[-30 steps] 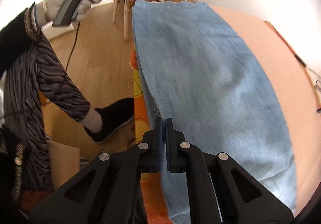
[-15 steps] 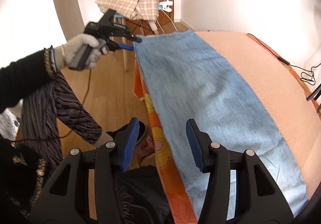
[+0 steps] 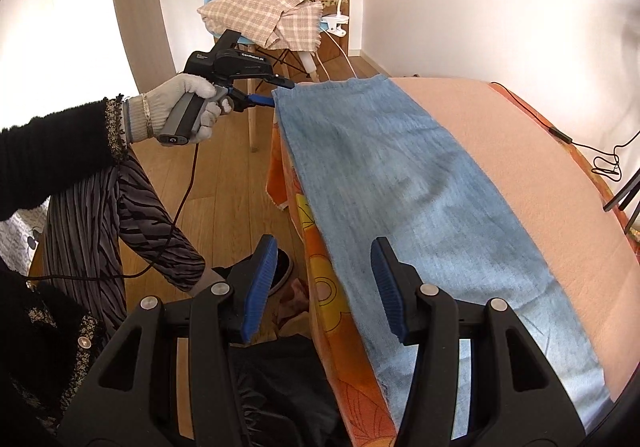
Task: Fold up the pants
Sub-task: 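Move the left tool to the jeans waistband end, fingers open, then grasp the jeans waistband edge with the left tool and lift it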
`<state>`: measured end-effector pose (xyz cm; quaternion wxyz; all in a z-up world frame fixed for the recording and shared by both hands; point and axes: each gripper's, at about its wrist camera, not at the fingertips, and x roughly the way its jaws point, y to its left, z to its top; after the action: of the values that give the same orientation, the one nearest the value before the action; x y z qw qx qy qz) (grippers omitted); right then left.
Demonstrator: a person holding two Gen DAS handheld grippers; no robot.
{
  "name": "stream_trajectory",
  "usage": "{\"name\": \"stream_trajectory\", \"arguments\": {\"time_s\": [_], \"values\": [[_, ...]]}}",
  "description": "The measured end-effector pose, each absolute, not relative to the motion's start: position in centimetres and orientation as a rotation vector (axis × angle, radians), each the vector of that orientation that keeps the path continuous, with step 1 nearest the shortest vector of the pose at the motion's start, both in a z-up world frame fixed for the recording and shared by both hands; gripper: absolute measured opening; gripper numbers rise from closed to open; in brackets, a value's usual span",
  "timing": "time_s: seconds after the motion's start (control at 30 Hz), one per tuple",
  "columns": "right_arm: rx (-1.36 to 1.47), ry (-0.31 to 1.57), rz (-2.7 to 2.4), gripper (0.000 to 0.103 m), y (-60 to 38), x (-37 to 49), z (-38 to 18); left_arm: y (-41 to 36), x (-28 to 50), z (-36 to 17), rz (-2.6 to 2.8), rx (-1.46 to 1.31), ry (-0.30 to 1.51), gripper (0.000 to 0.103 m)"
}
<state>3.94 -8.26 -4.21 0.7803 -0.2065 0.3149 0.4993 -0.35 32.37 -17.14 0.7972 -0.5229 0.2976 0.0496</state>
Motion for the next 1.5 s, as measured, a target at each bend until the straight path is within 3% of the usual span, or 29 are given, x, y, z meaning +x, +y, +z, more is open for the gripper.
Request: {"name": "stream_trajectory", "arguments": {"time_s": [0.5,0.57,0.63,0.7,0.87,0.93,1.0,1.07,1.13,1.5], "values": [[-0.399,0.722,1.039,0.051,-8.8,5.1,-4.8,30.6,3.6,-15.8,0.160,-0.908,0.721,0.049],[-0.403,0.723,1.033,0.051,-8.9,5.0,-4.9,29.9,3.9,-15.6,0.187,-0.850,0.724,0.041],[-0.400,0.727,1.027,0.051,-9.0,5.0,-4.9,29.5,3.8,-15.6,0.215,-0.817,0.721,0.020],[-0.403,0.726,1.017,0.051,-9.2,4.9,-5.0,29.9,2.9,-16.1,0.218,-0.874,0.682,0.015],[-0.401,0.739,1.000,0.051,-9.7,5.2,-5.4,30.4,2.2,-16.5,0.229,-0.911,0.666,0.016],[-0.389,0.754,0.995,0.051,-9.8,5.6,-5.7,30.5,2.4,-16.5,0.253,-0.921,0.676,0.028],[-0.384,0.761,0.990,0.051,-9.7,6.0,-5.8,30.6,2.9,-16.4,0.256,-0.919,0.677,0.029],[-0.384,0.756,0.991,0.051,-9.7,6.0,-5.7,30.4,3.5,-16.3,0.247,-0.878,0.682,0.026],[-0.385,0.751,0.992,0.051,-9.6,5.8,-5.5,30.0,4.0,-16.1,0.250,-0.828,0.689,0.016],[-0.264,0.810,0.915,0.051,-11.5,8.7,-5.9,25.4,5.4,-9.8,0.155,-0.571,0.581,0.013]]}}
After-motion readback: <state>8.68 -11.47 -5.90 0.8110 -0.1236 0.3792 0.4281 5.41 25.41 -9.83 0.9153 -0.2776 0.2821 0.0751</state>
